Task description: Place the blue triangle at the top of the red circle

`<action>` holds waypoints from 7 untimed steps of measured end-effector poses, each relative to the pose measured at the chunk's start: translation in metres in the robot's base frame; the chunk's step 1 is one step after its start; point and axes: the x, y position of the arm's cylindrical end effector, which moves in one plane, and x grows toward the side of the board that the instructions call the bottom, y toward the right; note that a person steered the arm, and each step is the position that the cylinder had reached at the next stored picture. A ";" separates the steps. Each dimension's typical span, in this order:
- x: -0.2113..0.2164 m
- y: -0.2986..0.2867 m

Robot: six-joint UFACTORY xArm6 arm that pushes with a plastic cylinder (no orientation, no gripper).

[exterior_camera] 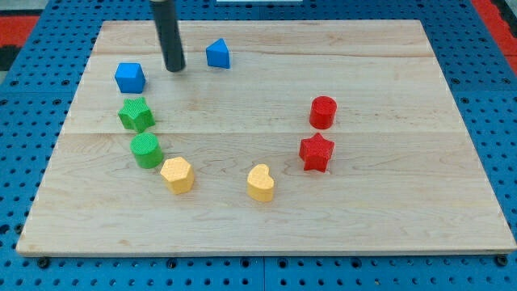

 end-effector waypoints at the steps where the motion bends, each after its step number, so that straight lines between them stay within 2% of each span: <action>1: -0.025 0.051; 2: -0.020 0.139; 3: -0.001 0.186; 4: -0.031 0.150; 5: -0.065 0.074; 6: -0.021 0.092; 7: -0.002 0.139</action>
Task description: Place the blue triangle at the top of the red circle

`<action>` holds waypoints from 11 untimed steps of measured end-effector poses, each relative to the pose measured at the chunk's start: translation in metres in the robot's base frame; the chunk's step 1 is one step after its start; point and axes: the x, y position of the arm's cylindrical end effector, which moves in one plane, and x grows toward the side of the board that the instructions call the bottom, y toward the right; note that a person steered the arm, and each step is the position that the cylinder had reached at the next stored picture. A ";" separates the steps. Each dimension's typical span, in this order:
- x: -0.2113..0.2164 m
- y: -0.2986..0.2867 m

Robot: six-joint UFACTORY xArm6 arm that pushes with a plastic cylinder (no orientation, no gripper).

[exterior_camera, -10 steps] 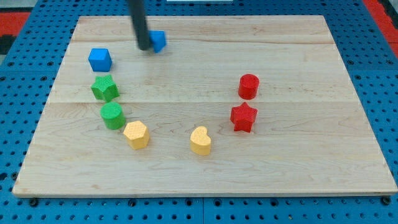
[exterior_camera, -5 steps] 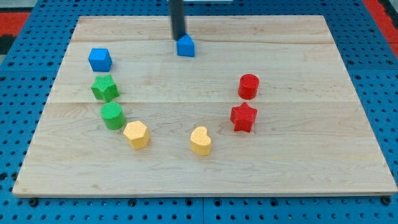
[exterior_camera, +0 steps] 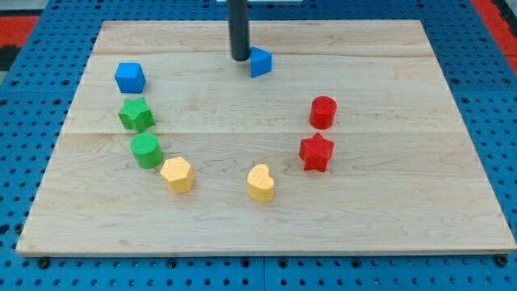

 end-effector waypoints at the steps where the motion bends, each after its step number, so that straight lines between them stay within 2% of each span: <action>1: 0.002 0.045; 2: 0.008 0.046; 3: -0.017 -0.021; 4: 0.016 -0.019; 5: 0.026 0.020; 6: 0.026 0.056; 8: 0.029 0.052; 9: 0.031 0.080; 10: 0.036 0.071; 11: 0.081 0.067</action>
